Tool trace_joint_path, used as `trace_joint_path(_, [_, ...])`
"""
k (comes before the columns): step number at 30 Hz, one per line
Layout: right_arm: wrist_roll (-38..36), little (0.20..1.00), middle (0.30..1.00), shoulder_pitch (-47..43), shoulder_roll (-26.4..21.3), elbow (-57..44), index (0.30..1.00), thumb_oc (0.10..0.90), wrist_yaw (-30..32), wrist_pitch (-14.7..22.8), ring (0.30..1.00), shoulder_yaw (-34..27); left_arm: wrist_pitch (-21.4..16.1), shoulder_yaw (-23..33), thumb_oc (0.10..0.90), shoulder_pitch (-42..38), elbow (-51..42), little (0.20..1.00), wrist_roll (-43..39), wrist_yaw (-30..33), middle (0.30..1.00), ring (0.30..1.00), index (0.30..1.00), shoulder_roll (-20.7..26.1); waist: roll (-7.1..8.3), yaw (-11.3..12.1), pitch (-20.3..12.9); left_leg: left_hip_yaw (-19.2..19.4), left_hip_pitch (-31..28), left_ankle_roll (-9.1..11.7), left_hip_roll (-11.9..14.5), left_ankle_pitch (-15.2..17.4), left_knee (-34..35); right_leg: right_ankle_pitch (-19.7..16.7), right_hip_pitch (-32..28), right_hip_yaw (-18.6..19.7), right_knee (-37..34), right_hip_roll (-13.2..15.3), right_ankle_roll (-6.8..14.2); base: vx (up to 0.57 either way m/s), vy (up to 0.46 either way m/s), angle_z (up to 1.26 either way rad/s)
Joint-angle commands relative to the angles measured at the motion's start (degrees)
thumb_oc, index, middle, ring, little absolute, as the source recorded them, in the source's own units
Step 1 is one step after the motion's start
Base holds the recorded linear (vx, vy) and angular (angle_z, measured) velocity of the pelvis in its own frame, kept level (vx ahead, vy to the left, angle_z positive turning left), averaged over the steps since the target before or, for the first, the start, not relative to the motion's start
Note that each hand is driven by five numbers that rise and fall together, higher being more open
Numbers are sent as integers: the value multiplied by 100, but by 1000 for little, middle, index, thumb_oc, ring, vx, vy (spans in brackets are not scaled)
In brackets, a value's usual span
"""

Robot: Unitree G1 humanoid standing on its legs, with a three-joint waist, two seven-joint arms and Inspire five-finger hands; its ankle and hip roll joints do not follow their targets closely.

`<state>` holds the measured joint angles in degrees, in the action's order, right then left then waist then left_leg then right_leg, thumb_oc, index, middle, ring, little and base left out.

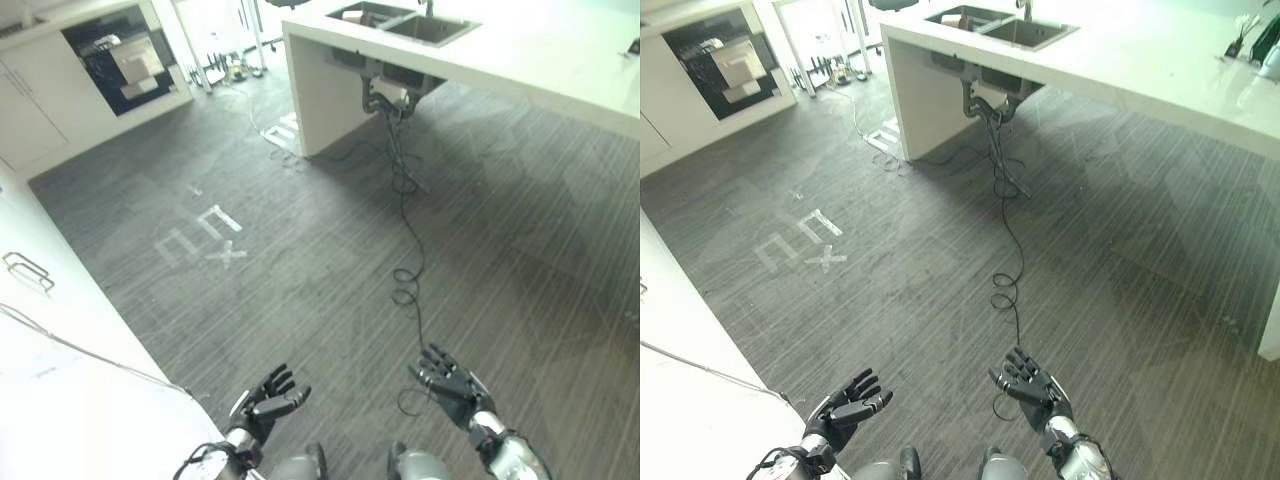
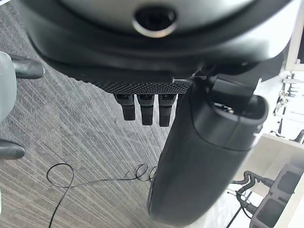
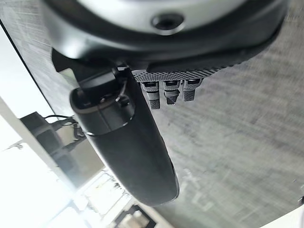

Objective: Place the dishes in the dishwasher.

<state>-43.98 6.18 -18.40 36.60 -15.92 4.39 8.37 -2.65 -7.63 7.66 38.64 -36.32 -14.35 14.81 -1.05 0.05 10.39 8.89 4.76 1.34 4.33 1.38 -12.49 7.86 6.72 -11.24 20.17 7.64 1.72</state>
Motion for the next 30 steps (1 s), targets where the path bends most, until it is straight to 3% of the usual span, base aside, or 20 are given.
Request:
trace_joint_path(1, [324, 900, 900, -396, -62, -207, 900, 800, 45, 356, 900, 92, -331, -144, 800, -292, 58, 900, 147, -312, 900, 900, 900, 106, 73, -34, -81, -142, -17, 191, 93, 1054, -470, 369, -337, -73, -298, 61, 429, 31, -20, 6])
trace_joint_path(5, [589, 900, 900, -420, -67, 14, 900, 800, 435, 505, 900, 128, -340, 33, 800, -399, 249, 900, -82, -291, 900, 900, 900, -20, 103, -13, -93, -99, -40, 217, 144, 1073, -470, 396, -379, -140, -298, 73, 418, 11, -26, 5])
trace_joint_path(11, [589, 900, 900, -423, -33, -10, 900, 800, 402, 685, 900, 190, -717, 46, 800, -378, 238, 900, 451, 479, 900, 900, 900, -75, 88, -11, -85, -135, -43, 232, 151, 1085, -470, 428, -406, -138, -298, 55, 404, -20, -7, 6])
trace_joint_path(18, [977, 900, 900, -357, -105, -227, 900, 800, 440, 1199, 900, 161, -1055, -23, 800, -315, -134, 900, 730, 635, 900, 900, 900, 15, 109, -27, -50, -255, -49, 176, 91, 1101, -470, 458, -473, -52, -298, -44, 347, 23, -26, 11])
trace_joint_path(25, [849, 900, 900, -314, -99, -723, 900, 800, 491, 1236, 900, 167, -1138, 67, 800, -226, -729, 900, 804, 845, 900, 900, 900, 171, 115, -11, -10, -140, -111, 224, 220, 1066, -470, 488, -537, -185, -298, -47, 296, 56, -116, 6])
trace_joint_path(27, [865, 900, 900, -340, -125, -938, 900, 800, 481, 1200, 900, 197, -1208, 49, 800, -266, -919, 900, 862, 853, 900, 900, 900, 279, 114, -42, 46, -166, -196, 221, 210, 988, -470, 497, -544, -107, -298, -142, 198, 81, -197, -2])
trace_joint_path(29, [901, 900, 900, -399, -162, -1001, 900, 800, 436, 1174, 900, 246, -1230, -2, 800, -328, -947, 900, 952, 886, 900, 900, 900, 318, 174, -44, 109, -252, -361, 133, 21, 925, -470, 481, -544, 100, -298, -203, 117, 153, -204, -17])
trace_joint_path(30, [965, 900, 900, -505, -220, -1008, 900, 800, 453, 1223, 900, 311, -1245, -34, 800, -434, -940, 900, 843, 906, 900, 900, 900, 356, 387, 23, 265, -203, -570, 76, -229, 383, -542, 489, -621, 405, -298, -184, -22, 205, -291, -48])
